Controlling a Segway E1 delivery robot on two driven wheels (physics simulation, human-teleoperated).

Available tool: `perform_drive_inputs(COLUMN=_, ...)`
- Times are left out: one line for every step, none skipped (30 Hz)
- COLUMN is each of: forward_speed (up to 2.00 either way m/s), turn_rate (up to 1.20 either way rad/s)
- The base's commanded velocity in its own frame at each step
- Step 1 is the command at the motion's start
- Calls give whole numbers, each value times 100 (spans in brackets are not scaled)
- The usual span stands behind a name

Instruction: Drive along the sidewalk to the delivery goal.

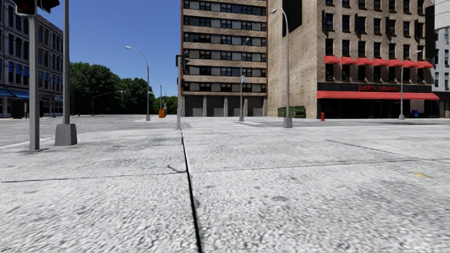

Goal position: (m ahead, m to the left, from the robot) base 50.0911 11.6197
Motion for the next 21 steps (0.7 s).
perform_drive_inputs(forward_speed=200, turn_rate=0)
perform_drive_inputs(forward_speed=200, turn_rate=0)
perform_drive_inputs(forward_speed=200, turn_rate=0)
perform_drive_inputs(forward_speed=200, turn_rate=0)
perform_drive_inputs(forward_speed=200, turn_rate=0)
perform_drive_inputs(forward_speed=200, turn_rate=0)
perform_drive_inputs(forward_speed=200, turn_rate=0)
perform_drive_inputs(forward_speed=200, turn_rate=0)
perform_drive_inputs(forward_speed=200, turn_rate=0)
perform_drive_inputs(forward_speed=200, turn_rate=0)
perform_drive_inputs(forward_speed=200, turn_rate=0)
perform_drive_inputs(forward_speed=200, turn_rate=0)
perform_drive_inputs(forward_speed=200, turn_rate=0)
perform_drive_inputs(forward_speed=200, turn_rate=0)
perform_drive_inputs(forward_speed=200, turn_rate=0)
perform_drive_inputs(forward_speed=200, turn_rate=0)
perform_drive_inputs(forward_speed=200, turn_rate=0)
perform_drive_inputs(forward_speed=200, turn_rate=0)
perform_drive_inputs(forward_speed=200, turn_rate=0)
perform_drive_inputs(forward_speed=200, turn_rate=0)
perform_drive_inputs(forward_speed=200, turn_rate=0)
